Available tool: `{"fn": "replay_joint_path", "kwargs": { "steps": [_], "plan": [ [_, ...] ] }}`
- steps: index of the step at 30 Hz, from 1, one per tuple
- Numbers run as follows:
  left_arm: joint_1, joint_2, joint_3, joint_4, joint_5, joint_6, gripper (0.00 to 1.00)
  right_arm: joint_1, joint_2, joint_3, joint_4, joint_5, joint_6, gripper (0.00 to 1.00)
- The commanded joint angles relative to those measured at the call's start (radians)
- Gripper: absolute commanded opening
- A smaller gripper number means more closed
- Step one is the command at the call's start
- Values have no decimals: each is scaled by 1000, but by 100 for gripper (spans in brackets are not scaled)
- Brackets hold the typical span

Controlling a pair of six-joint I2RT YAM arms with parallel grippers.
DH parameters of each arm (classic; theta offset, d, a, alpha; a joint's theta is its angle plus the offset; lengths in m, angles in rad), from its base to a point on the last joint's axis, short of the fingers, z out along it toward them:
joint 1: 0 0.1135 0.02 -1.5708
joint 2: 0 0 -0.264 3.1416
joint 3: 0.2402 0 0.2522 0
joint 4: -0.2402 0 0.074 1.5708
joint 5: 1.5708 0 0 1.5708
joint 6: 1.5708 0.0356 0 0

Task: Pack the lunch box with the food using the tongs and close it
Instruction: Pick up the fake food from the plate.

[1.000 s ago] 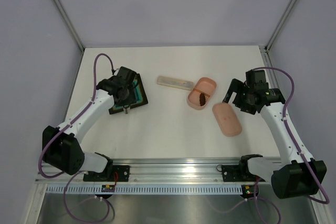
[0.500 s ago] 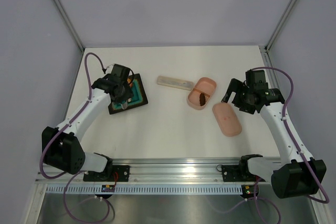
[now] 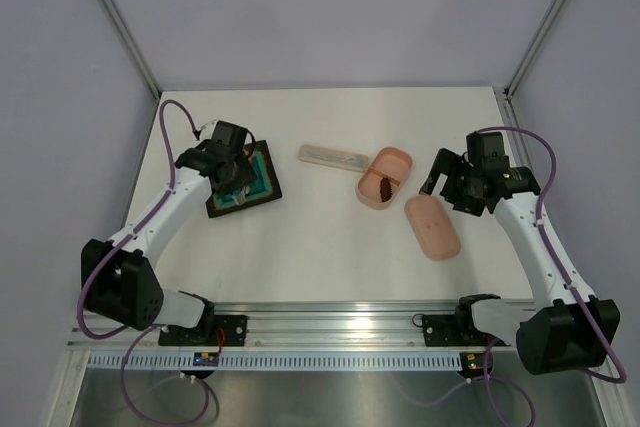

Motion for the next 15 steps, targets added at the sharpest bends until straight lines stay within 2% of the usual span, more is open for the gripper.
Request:
{"fn": "replay_joint_path", "kwargs": {
  "steps": [1, 15],
  "plan": [
    [5, 6, 23, 63, -35, -13, 58, -5, 0, -1, 30, -19, -15, 99],
    [7, 46, 5, 65, -72, -63, 56, -5, -3, -6, 33, -27, -15, 100]
  ]
}}
